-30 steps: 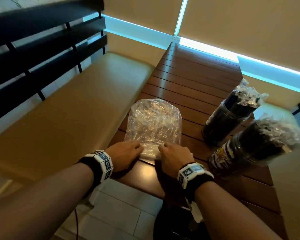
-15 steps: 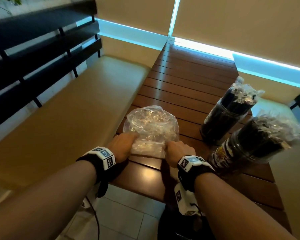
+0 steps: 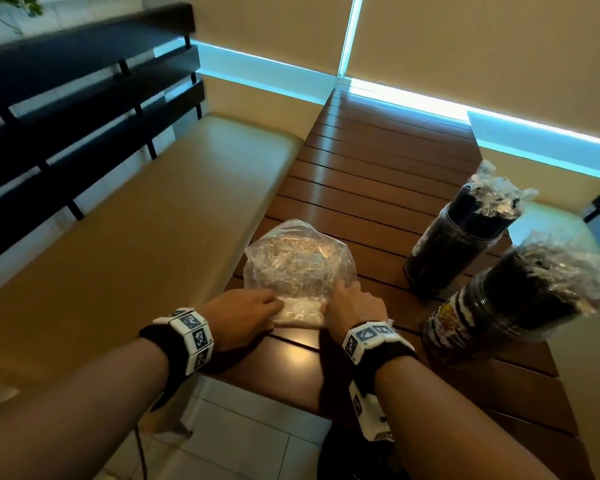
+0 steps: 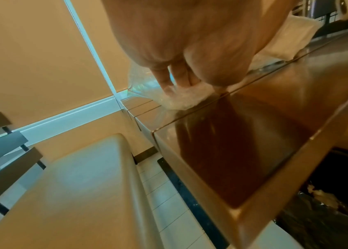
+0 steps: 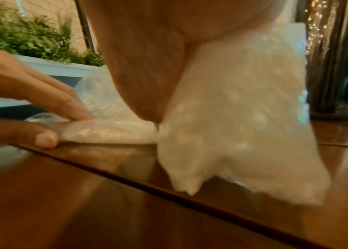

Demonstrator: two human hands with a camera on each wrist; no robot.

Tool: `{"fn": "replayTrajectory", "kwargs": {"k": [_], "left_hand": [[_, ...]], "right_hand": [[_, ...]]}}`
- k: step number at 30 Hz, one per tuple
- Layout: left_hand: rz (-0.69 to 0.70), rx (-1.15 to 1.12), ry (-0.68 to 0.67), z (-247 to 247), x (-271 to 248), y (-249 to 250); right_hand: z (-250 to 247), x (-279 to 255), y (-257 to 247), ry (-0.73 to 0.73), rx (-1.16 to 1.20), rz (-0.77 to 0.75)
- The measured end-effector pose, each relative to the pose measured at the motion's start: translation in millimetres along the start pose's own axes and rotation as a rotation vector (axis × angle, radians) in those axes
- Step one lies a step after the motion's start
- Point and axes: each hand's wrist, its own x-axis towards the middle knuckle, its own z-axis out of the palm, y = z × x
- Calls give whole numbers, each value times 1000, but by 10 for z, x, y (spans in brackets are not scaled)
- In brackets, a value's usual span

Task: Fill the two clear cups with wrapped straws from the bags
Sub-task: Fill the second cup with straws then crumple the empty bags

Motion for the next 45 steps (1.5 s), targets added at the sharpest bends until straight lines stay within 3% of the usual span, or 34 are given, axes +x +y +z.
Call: {"fn": "replayTrajectory", "kwargs": {"k": [3, 5, 7, 11, 15, 17, 21, 25, 28, 30, 33, 35, 37, 40, 45], "left_hand": [[-64, -61, 61, -6, 51, 56], [-150, -141, 124, -22, 87, 33], [-244, -224, 127, -45, 132, -23], [-368, -316, 93, -57, 246, -59], [-297, -392, 57, -55, 118, -82], [-276, -372, 93, -29, 21, -182], [-407, -492, 152, -47, -7, -292], [-607, -448, 82, -83, 147, -192], [-738, -274, 29, -115, 222, -118], [-700, -128, 117, -144, 236, -119], [-361, 156, 190, -192, 275, -141], [-132, 249, 117, -189, 306, -130], [-15, 246, 30, -178, 297, -91], [-14, 81, 36, -203, 238, -61], [-60, -130, 7, -231, 178, -93]], "right_hand": [[12, -89, 36, 128, -16, -262], [-25, -174, 87, 127, -26, -408], [-86, -239, 145, 63, -21, -442], [-182, -197, 203, 60, 23, -335], [-267, -27, 250, -74, 104, -202], [-260, 40, 283, -143, 95, -139], [-221, 128, 249, -239, 93, -33], [-201, 116, 93, -53, 64, -3], [-106, 40, 99, 100, 23, -193], [-77, 22, 154, 87, -40, -340], [-127, 47, 183, -9, -53, -387], [-165, 36, 175, -89, -76, -389], [-171, 26, 152, -65, -96, -379], [-266, 60, 146, -40, -85, -362], [-424, 167, 206, -259, -10, -302]]}}
